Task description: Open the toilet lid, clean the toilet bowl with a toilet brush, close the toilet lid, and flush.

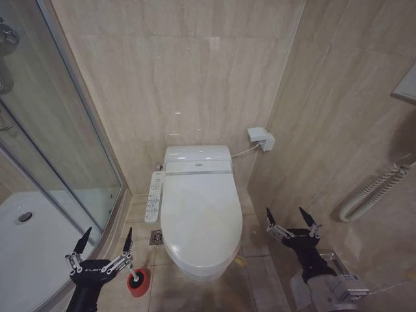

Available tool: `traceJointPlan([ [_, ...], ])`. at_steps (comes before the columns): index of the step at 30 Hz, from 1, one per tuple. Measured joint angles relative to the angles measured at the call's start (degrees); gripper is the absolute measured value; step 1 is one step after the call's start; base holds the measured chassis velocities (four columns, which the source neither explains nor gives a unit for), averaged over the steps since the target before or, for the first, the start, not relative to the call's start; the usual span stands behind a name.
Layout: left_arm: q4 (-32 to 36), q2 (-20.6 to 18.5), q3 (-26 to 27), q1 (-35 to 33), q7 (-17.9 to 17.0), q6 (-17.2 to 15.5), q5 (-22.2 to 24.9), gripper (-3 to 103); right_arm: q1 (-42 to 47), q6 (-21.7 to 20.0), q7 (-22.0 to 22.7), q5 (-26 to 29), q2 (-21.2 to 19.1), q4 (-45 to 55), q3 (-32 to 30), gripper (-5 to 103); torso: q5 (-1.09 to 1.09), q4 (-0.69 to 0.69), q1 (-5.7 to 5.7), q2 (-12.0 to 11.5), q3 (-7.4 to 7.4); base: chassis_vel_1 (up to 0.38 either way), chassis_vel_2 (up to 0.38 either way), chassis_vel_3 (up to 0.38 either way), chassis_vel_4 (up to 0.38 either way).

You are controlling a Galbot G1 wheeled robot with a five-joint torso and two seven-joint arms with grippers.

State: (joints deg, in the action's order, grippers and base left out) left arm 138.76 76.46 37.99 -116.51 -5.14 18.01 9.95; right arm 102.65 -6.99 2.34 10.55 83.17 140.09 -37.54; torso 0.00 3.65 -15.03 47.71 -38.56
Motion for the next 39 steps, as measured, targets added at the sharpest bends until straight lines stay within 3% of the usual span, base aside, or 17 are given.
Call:
traceJointPlan([
  [39, 0.00, 0.00, 0.00, 0.00, 0.00, 0.00, 0.00, 100, 0.00, 0.00, 0.00, 0.00, 0.00, 0.00, 0.00, 100, 0.00, 0.00, 0.00, 0.00, 0.00, 0.000, 0.000, 0.000, 0.000],
])
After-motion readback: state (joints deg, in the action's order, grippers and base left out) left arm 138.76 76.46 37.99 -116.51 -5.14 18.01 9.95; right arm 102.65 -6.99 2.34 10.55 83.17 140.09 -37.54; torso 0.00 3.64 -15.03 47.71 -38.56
